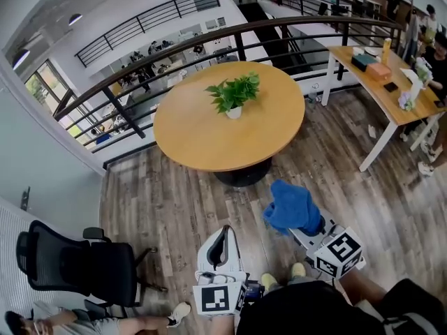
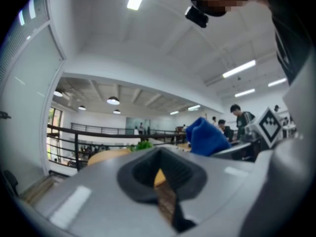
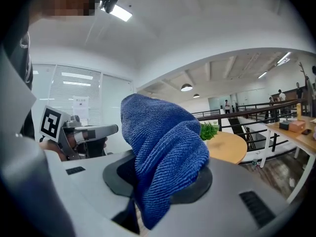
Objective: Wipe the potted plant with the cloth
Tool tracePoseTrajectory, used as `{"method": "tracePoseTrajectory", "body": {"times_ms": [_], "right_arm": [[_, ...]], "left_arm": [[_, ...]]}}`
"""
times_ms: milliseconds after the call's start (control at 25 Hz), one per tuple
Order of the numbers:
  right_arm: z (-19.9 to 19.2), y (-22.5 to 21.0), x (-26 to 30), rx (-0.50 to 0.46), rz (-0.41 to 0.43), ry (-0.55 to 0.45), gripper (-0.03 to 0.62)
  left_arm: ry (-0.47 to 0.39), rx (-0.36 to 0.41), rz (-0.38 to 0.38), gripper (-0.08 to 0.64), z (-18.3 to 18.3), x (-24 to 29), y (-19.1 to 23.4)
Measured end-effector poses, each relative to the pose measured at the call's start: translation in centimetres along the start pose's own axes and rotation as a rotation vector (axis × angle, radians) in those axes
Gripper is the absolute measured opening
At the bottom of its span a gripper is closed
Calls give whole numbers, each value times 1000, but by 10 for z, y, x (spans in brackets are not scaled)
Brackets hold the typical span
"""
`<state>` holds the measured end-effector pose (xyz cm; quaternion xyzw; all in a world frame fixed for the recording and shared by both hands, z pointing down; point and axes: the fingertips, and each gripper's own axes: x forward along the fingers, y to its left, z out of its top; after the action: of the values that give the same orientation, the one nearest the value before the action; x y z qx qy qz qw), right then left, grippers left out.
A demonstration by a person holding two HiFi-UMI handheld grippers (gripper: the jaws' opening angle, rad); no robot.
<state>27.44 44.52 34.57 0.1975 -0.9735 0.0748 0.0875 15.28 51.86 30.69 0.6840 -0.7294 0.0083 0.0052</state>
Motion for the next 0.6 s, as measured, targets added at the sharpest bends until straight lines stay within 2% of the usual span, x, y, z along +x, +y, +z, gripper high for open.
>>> {"method": "tracePoseTrajectory", "body": {"times_ms": [320, 600], "right_arm": [[3, -7, 26, 7, -16, 1, 135], [7, -41, 58, 13, -33, 1, 135]], "left_arm": [[22, -7, -26, 0, -9, 22, 17], [27, 6, -57, 0, -12, 72, 29]]}}
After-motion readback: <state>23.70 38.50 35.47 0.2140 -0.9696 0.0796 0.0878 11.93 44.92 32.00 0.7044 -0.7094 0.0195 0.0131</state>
